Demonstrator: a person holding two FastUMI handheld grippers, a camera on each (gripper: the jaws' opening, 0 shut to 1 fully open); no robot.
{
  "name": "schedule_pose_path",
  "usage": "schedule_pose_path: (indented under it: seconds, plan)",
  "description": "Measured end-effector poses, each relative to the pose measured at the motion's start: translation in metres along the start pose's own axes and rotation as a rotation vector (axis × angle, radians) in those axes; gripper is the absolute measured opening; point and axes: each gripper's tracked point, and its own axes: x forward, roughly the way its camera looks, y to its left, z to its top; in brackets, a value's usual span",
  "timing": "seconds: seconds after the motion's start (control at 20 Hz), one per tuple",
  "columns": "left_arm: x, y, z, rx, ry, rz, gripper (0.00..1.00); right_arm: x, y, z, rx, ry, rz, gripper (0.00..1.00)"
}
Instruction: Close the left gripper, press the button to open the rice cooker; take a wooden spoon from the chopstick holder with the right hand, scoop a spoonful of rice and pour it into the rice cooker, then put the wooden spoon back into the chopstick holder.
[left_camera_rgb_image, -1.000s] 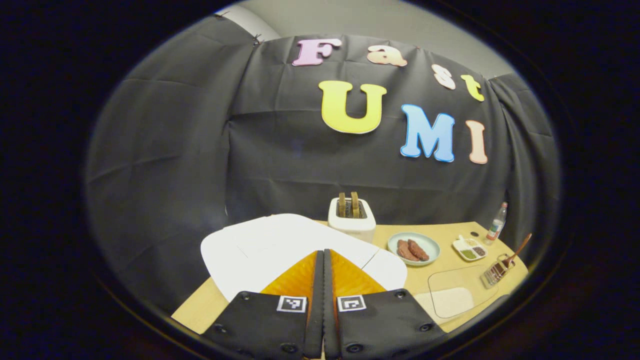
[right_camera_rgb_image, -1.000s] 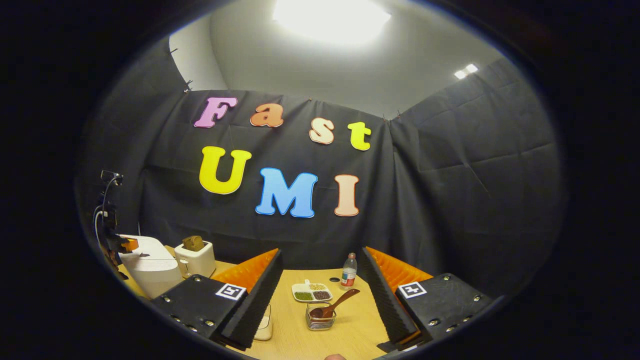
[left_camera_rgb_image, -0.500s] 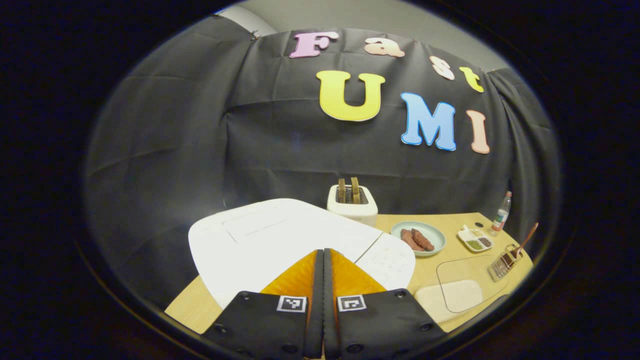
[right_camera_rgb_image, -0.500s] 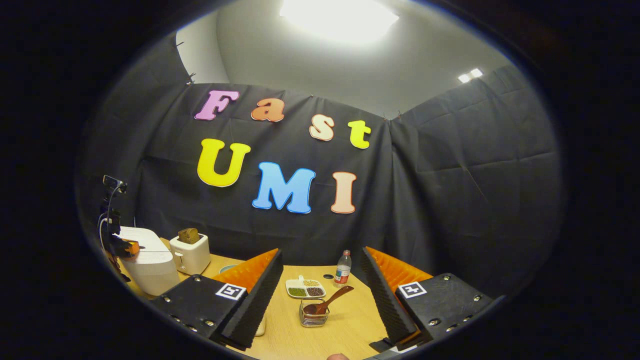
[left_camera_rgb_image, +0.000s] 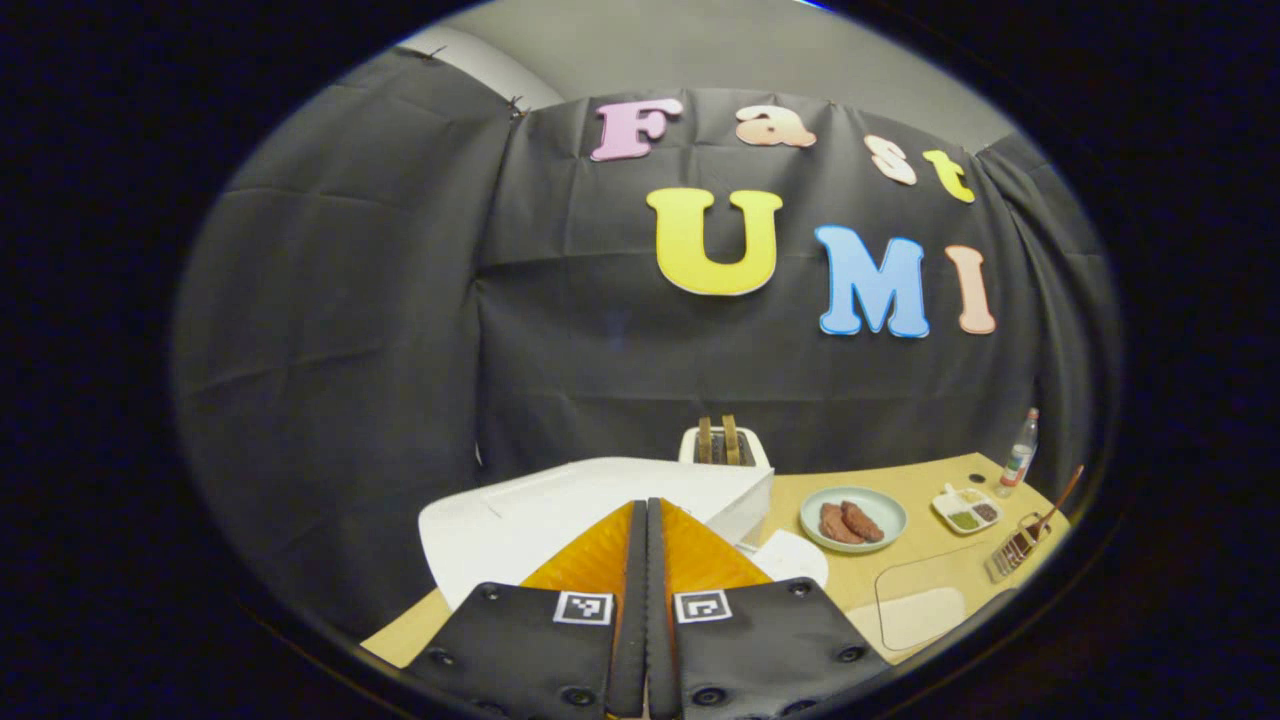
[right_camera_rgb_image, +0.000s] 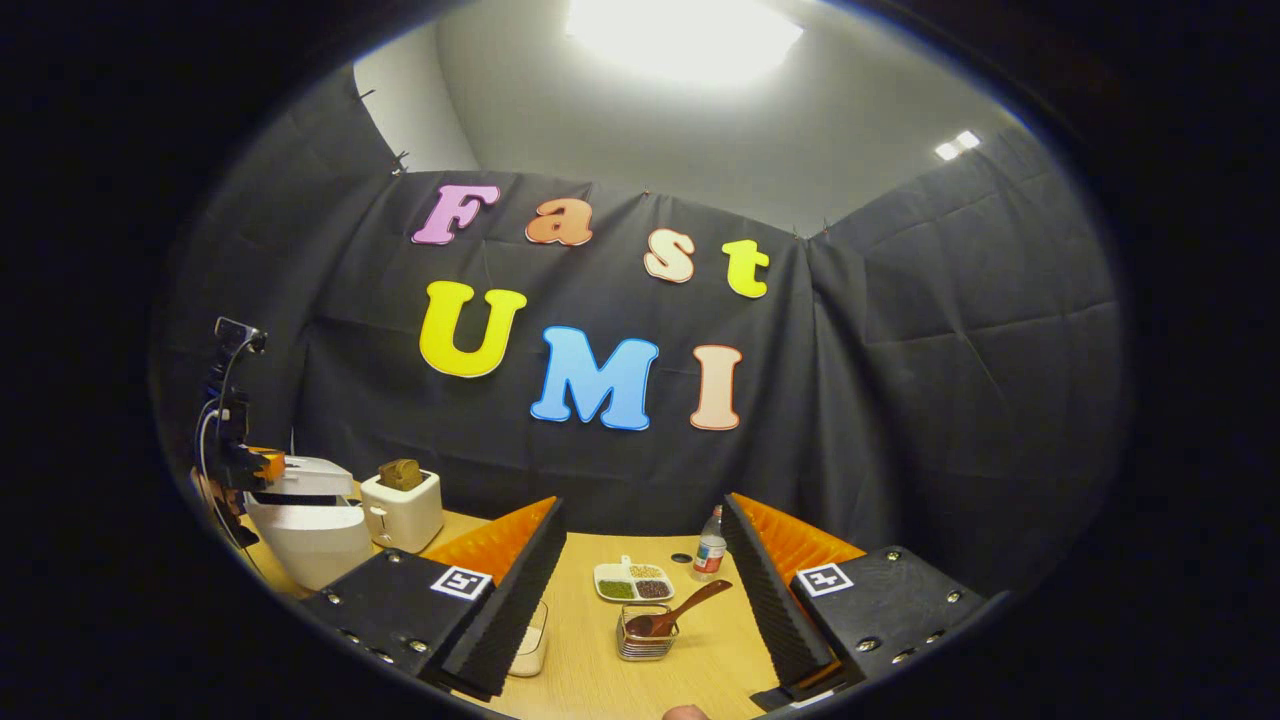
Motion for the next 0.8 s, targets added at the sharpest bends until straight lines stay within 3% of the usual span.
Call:
schedule_pose_path:
  seconds: [0.25,0.5,0.55,0.65,0.75,0.8]
  plan:
    - [-0.022,0.008,0.058,-0.011,-0.094,0.058,0.09,0.018,-0.009,-0.001,0.015,-0.013,0.049,0.95]
    - [-0.074,-0.014,0.099,-0.003,-0.187,0.057,0.09,0.043,-0.025,0.0,0.044,-0.035,0.072,0.95]
    - [-0.085,-0.022,0.103,-0.006,-0.205,0.047,0.14,0.049,-0.029,-0.002,0.047,-0.036,0.073,0.95]
    - [-0.108,-0.035,0.114,0.009,-0.238,0.043,0.53,0.061,-0.039,-0.006,0.057,-0.038,0.07,0.95]
    - [-0.13,-0.047,0.126,0.03,-0.277,0.044,0.86,0.074,-0.051,-0.01,0.073,-0.038,0.064,0.95]
    - [-0.14,-0.054,0.132,0.037,-0.292,0.038,0.93,0.08,-0.057,-0.014,0.081,-0.036,0.06,0.95]
